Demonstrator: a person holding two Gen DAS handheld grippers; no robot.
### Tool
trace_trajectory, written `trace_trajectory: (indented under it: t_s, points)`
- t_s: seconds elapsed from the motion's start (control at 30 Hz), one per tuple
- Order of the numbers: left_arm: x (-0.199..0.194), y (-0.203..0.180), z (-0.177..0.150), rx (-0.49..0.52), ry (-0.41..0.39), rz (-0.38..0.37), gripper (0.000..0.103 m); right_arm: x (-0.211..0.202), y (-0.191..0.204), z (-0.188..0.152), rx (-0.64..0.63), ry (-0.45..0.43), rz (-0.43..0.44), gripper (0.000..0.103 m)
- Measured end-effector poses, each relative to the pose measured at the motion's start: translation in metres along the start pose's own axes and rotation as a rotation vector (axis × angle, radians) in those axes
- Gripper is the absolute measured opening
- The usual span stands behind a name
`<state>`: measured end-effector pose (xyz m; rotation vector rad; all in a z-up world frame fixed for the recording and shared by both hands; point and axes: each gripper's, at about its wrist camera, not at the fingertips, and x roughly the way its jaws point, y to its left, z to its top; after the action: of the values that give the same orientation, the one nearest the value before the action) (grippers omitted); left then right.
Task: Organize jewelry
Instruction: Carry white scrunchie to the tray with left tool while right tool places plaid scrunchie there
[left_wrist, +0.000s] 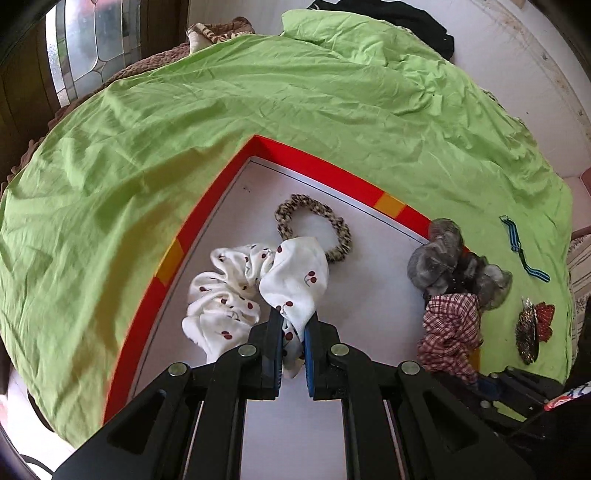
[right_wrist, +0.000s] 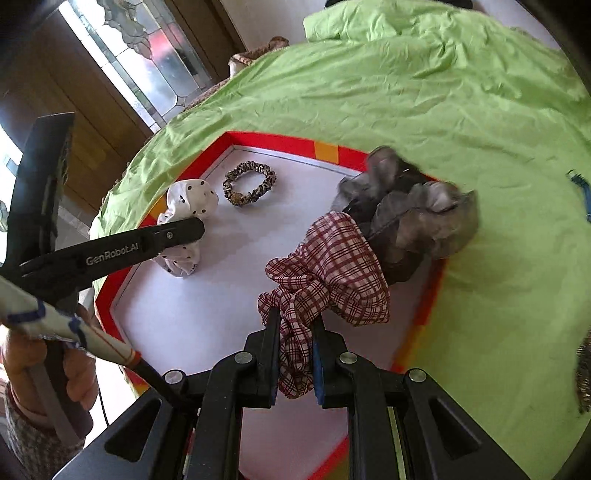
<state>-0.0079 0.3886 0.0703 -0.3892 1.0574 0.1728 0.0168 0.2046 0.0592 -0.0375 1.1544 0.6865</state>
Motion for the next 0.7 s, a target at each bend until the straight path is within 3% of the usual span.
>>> trace_trajectory:
  t_s: [0.2, 0.3, 0.37, 0.43, 0.53, 0.7]
  points:
    - [0.011, 0.015, 0.005, -0.049, 0.01, -0.011, 0.009, 0.018, 0.009, 0.006, 0.007, 0.022, 0.052, 0.017]
    - [0.008, 0.013, 0.005, -0.052, -0.005, -0.006, 0.013, 0.018, 0.013, 0.005, -0.01, 0.012, 0.052, 0.023]
    - [0.002, 0.011, 0.004, -0.053, -0.017, -0.004, 0.021, 0.014, 0.014, 0.005, -0.019, 0.005, 0.053, 0.039]
    - [-0.006, 0.009, 0.002, -0.061, -0.036, -0.001, 0.029, 0.004, 0.015, 0.003, -0.026, -0.017, 0.049, 0.047]
    - [-0.026, 0.004, -0.001, -0.071, -0.083, 0.021, 0.042, -0.013, 0.015, -0.001, -0.037, -0.042, 0.051, 0.048]
    - [-0.067, -0.018, -0.02, -0.031, -0.174, 0.094, 0.055, -0.041, 0.012, -0.018, -0.045, -0.078, 0.038, 0.051]
